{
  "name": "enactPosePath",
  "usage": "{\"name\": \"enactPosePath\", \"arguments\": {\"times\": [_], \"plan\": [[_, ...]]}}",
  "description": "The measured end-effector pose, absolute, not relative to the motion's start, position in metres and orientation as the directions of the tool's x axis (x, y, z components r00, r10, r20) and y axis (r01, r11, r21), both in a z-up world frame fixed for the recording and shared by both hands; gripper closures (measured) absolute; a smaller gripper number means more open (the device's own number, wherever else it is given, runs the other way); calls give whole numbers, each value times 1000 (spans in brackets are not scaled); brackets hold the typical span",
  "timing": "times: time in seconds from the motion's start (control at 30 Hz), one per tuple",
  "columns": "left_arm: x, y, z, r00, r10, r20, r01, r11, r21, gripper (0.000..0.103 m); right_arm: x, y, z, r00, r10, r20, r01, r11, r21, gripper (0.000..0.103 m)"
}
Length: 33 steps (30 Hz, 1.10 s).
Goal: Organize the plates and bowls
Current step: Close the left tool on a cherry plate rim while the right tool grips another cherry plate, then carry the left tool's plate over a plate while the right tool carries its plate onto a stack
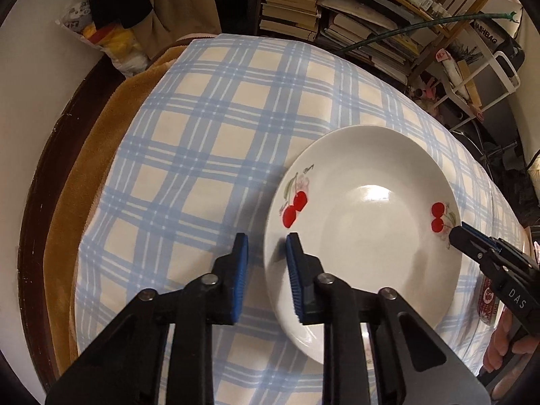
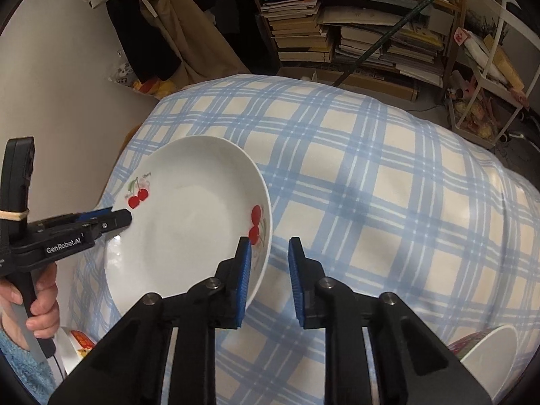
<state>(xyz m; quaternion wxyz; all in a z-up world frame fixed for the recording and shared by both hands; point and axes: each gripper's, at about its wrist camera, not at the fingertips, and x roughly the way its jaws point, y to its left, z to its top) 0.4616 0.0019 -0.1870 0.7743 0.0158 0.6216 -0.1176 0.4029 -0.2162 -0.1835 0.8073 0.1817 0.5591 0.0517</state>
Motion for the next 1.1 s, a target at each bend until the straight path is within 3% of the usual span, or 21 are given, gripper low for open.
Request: {"name": "enactPosePath", "arguments": {"times": [0.17, 0.4, 1.1], "plan": [[460, -5, -185, 217, -125, -968, 190, 978, -83, 90, 409, -212, -187, 348, 247, -904, 133, 942, 309, 95], [451, -12, -180, 252, -80, -964, 182, 983, -34, 90, 412, -214, -194, 317, 255, -914, 154, 937, 315, 95], [395, -14, -141, 224, -124, -967, 217, 973, -74, 89, 352, -219, -151, 368, 229, -901, 153, 941, 301, 95]]}}
